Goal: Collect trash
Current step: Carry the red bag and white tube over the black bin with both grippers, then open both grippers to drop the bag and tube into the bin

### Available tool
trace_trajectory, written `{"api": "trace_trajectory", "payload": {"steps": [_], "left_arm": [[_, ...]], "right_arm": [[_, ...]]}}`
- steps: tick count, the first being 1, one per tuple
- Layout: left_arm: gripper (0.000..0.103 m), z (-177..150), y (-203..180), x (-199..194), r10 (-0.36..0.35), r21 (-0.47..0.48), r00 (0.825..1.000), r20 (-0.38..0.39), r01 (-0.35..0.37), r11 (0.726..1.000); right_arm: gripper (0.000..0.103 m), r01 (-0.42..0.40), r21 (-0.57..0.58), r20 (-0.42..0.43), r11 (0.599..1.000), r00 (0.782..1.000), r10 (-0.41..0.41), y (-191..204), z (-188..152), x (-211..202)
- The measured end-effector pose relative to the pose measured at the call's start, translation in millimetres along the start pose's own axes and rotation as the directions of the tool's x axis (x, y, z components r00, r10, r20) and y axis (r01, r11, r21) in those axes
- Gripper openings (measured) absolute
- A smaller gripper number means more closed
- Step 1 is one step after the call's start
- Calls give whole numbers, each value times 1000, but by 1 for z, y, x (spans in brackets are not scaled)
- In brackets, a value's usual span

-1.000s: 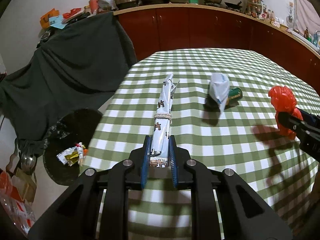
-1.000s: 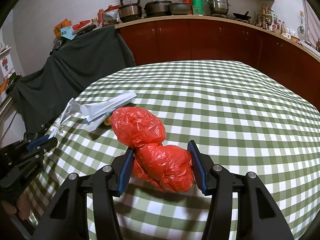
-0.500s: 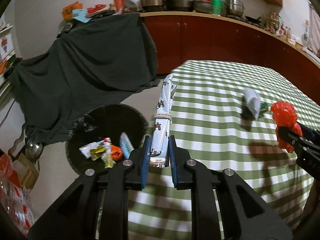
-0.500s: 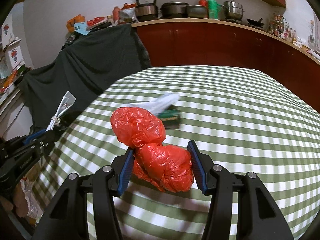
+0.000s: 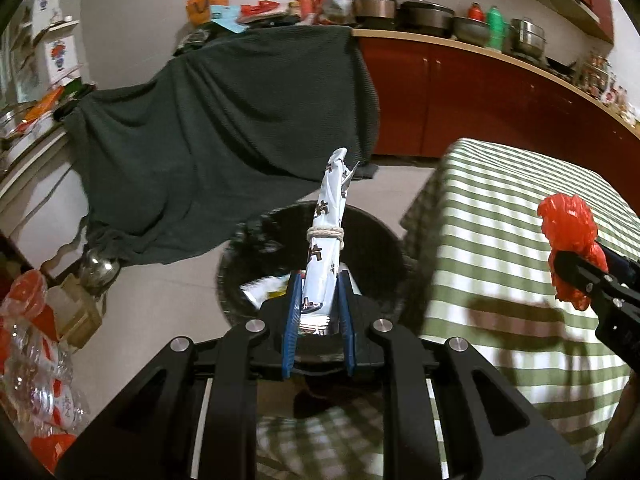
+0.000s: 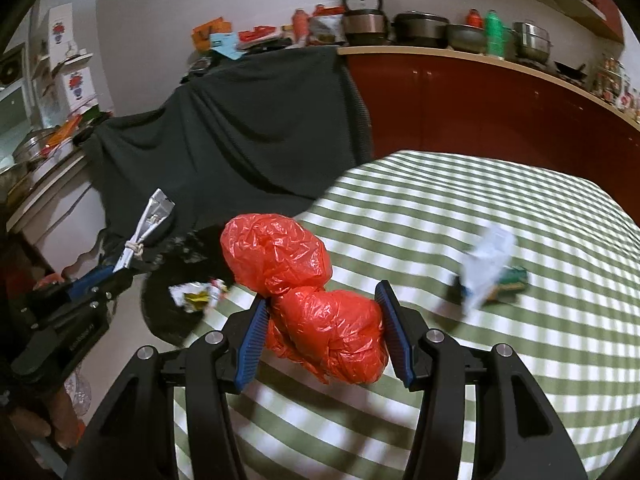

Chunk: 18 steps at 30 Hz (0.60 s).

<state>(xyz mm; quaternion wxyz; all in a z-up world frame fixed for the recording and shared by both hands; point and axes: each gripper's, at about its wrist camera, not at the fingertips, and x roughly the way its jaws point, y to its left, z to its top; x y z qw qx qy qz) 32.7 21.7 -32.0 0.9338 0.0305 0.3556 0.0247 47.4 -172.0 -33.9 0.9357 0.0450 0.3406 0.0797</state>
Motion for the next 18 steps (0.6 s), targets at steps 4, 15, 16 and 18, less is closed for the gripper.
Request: {"api": "trace_trajectory", "payload": {"steps": [4, 15, 16, 18], "left_arm": [[18, 1, 17, 2, 27, -21, 1000, 7, -27, 999], [18, -2, 50, 18, 80, -65, 997, -8, -80, 995], [18, -2, 51, 20, 82, -68, 997, -11, -82, 994], [18, -2, 54, 26, 84, -76, 996, -18, -86, 993]], "right_arm": [[52, -24, -20, 3, 1000, 1000, 24, 19, 10, 11], [52, -70, -47, -7, 996, 998, 70, 61, 25, 42], [52, -71, -51, -9, 996, 997, 71, 64, 26, 45], [52, -75, -56, -14, 996, 997, 74, 70, 27, 51]]}}
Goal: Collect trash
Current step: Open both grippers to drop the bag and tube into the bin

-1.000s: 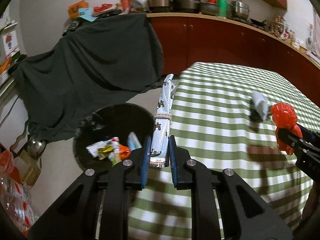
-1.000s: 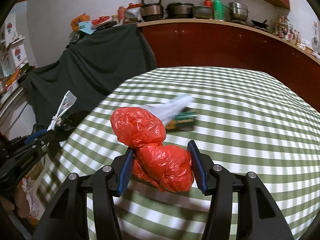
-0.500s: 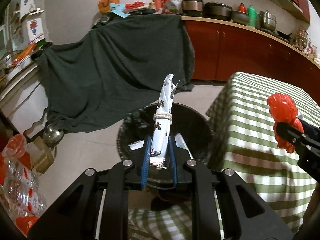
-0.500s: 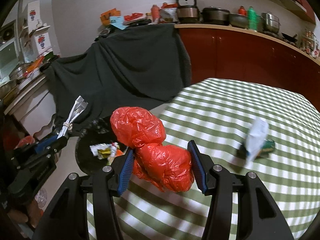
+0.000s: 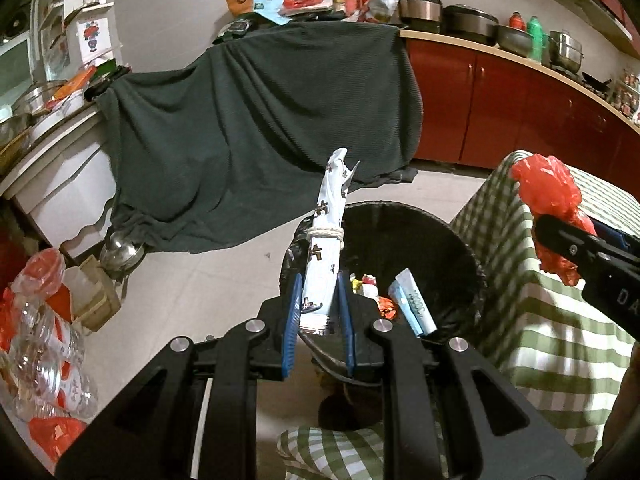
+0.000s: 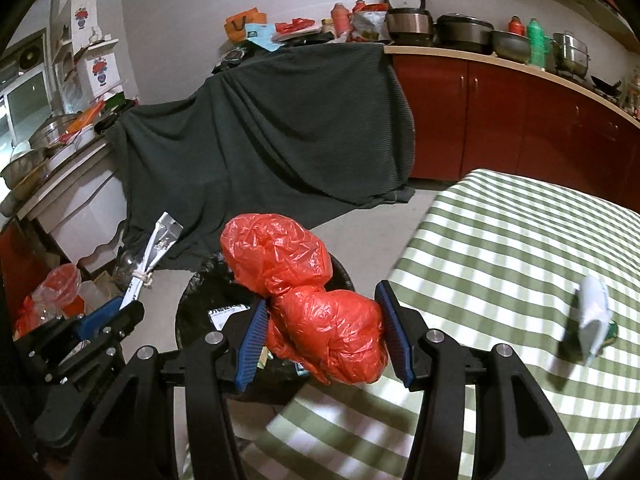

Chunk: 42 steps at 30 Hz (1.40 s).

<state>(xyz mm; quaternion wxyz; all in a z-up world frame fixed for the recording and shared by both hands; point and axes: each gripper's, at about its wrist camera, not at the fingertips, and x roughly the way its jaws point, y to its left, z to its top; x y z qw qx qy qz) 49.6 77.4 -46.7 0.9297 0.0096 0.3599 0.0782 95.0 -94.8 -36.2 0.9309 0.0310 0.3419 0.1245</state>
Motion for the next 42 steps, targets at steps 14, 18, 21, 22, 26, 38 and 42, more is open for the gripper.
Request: {"api": "trace_trajectory", "payload": {"steps": [14, 18, 21, 22, 26, 38, 42], "left_arm": [[18, 6, 6, 37, 19, -45, 999, -31, -20, 999], [19, 7, 6, 44, 22, -46, 999, -37, -24, 999], [21, 5, 4, 47, 23, -29, 999, -43, -24, 999], [25, 4, 4, 48, 24, -27, 999, -46, -26, 999], [38, 5, 7, 48, 31, -40, 999, -39, -33, 999], [48, 5, 8, 43, 47, -42, 999, -26, -48, 998], [50, 5, 10, 42, 49, -47, 999, -23, -50, 998]], "right_arm": [[52, 8, -2, -44, 1000, 999, -8, 18, 6, 42], [54, 3, 4, -56, 1000, 998, -3, 19, 11, 49], [56, -1, 7, -70, 1000, 998, 1, 20, 11, 54], [56, 0, 10, -71, 1000, 997, 1, 20, 11, 54], [57, 5, 14, -61, 1000, 998, -4, 17, 11, 50], [60, -4, 12, -64, 1000, 998, 4, 18, 12, 51], [62, -2, 9, -61, 1000, 998, 2, 17, 13, 50]]}}
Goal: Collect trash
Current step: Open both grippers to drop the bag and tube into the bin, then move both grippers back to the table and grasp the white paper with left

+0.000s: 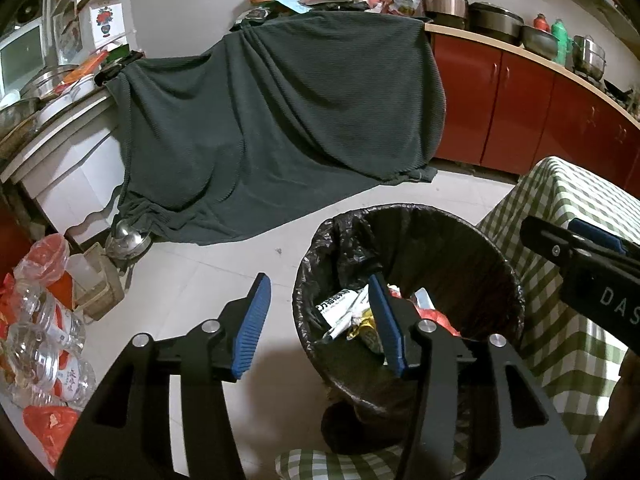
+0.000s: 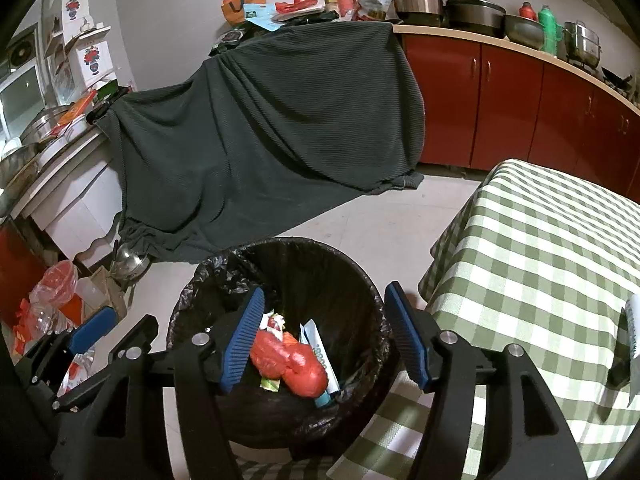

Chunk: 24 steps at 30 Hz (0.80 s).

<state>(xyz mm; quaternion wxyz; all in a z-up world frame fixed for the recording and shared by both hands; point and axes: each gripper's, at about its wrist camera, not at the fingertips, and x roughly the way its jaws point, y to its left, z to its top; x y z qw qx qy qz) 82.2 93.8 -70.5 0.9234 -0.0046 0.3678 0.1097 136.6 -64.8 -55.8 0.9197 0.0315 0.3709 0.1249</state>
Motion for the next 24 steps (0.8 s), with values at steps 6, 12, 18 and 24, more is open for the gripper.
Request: {"api": "trace_trajectory", "payload": {"steps": [6, 12, 18, 24], "left_arm": [[51, 1, -2, -3, -14, 1, 1000, -1, 14, 1000], [56, 0, -21, -16, -60, 29, 998, 8, 59, 998], [62, -1, -57, -34, -139, 72, 990, 17, 137, 988], [62, -5, -99, -54, -216, 135, 976, 20, 212, 968]], "right_arm": [[62, 16, 5, 23, 1000, 1000, -16, -9, -1, -13], [63, 77, 18, 62, 997, 995, -78, -36, -8, -43], [63, 180, 71, 91, 981, 978, -186, -80, -21, -81], [63, 274, 145, 116, 951, 950, -291, -130, -37, -123]]}}
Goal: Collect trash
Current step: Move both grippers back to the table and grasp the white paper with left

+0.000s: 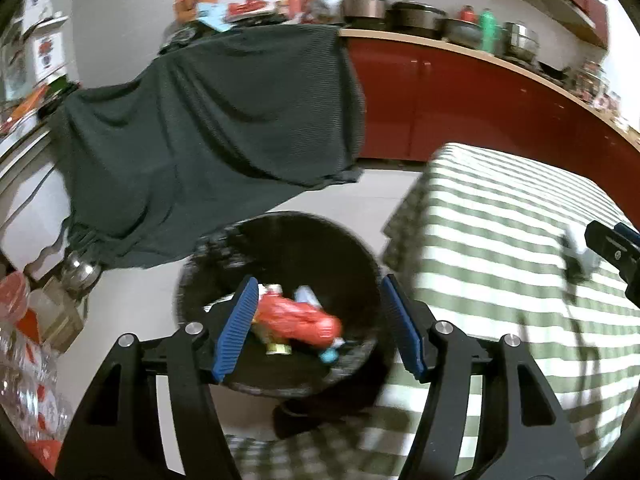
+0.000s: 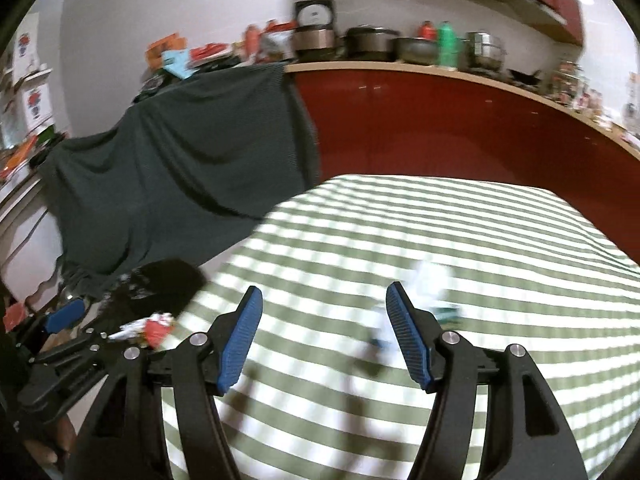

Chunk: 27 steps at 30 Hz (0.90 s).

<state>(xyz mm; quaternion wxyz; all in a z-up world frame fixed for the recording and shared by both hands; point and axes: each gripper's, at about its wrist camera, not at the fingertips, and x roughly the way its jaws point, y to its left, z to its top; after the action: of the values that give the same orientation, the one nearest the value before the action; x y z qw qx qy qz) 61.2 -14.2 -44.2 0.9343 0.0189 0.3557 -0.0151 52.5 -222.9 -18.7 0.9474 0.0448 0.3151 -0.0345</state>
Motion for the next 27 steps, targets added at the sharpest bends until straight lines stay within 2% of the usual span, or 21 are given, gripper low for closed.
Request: {"api": "trace_trajectory", "payload": {"steps": [7, 14, 17, 27], "left_arm": [[65, 1, -71, -12, -112, 96, 994, -2, 112, 989], [67, 3, -137, -19, -185, 190, 983, 7, 180, 965], [71, 4, -156, -20, -204, 220, 979, 10, 197, 955], [71, 9, -204, 0, -240, 285, 971, -20, 235, 929]], "right_arm": [[63, 116, 90, -1, 989, 993, -116, -73, -13, -14], [63, 196, 143, -34, 970, 981, -193, -133, -31, -20], [63, 216, 162, -44, 963, 976, -211, -153, -38, -23], [63, 224, 199, -49, 954, 974, -219, -186, -46, -25]]}}
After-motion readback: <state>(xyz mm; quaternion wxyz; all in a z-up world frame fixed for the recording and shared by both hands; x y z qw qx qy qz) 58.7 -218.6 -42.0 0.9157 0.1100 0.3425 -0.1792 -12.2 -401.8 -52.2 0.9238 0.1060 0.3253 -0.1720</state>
